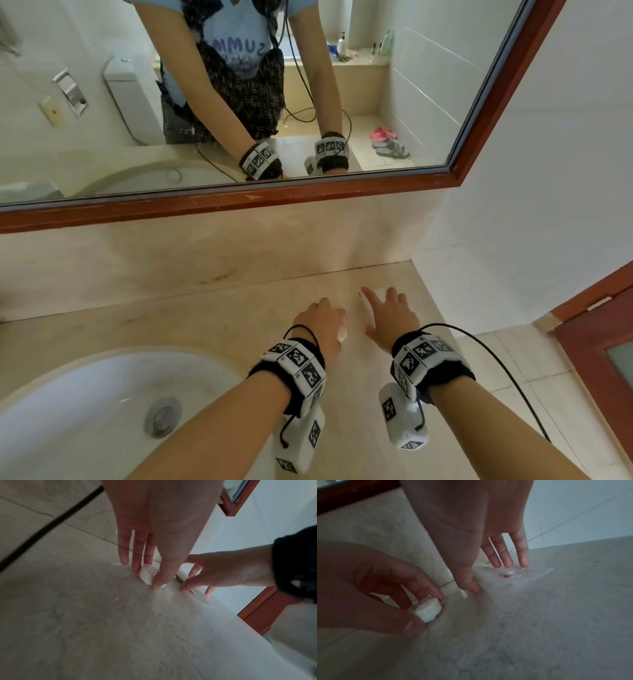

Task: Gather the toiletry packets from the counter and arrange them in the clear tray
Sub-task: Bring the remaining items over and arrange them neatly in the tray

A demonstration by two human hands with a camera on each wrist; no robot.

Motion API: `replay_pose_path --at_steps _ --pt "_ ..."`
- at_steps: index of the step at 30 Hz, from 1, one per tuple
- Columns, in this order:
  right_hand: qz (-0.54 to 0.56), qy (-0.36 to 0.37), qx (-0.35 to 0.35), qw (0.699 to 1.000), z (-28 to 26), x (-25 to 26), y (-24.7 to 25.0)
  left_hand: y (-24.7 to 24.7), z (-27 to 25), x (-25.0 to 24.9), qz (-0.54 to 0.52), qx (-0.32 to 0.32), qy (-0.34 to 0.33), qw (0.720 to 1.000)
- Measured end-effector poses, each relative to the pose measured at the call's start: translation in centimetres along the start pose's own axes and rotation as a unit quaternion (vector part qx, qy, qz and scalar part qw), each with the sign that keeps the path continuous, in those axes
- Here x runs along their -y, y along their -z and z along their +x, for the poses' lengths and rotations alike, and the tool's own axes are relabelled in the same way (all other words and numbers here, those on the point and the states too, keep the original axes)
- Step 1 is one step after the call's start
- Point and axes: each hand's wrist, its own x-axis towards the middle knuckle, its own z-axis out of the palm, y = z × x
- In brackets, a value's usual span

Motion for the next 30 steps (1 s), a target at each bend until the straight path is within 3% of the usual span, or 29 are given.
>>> replay_pose_path --at_steps 9,17,24,30 --pt "-0.025 0.018 -0.018 0.999 -0.2 0.2 0.4 1.8 -0.4 1.3 0.004 -0.053 -0.001 0.999" --pt "-0.033 0.091 -0.071 0.993 -2.8 3.5 2.8 3.9 -3.6 4.1 -0.019 -0.104 0.045 0.993" --pt "-0.046 0.178 -0.081 0.980 -7.4 8.6 3.3 4.3 -9.8 6.9 -0.054 -0.152 0.081 0.984" --pt "-0.059 0.244 -0.071 0.965 -11.0 15.1 4.1 4.5 -18.5 11.6 -0.128 -0.205 0.128 0.962"
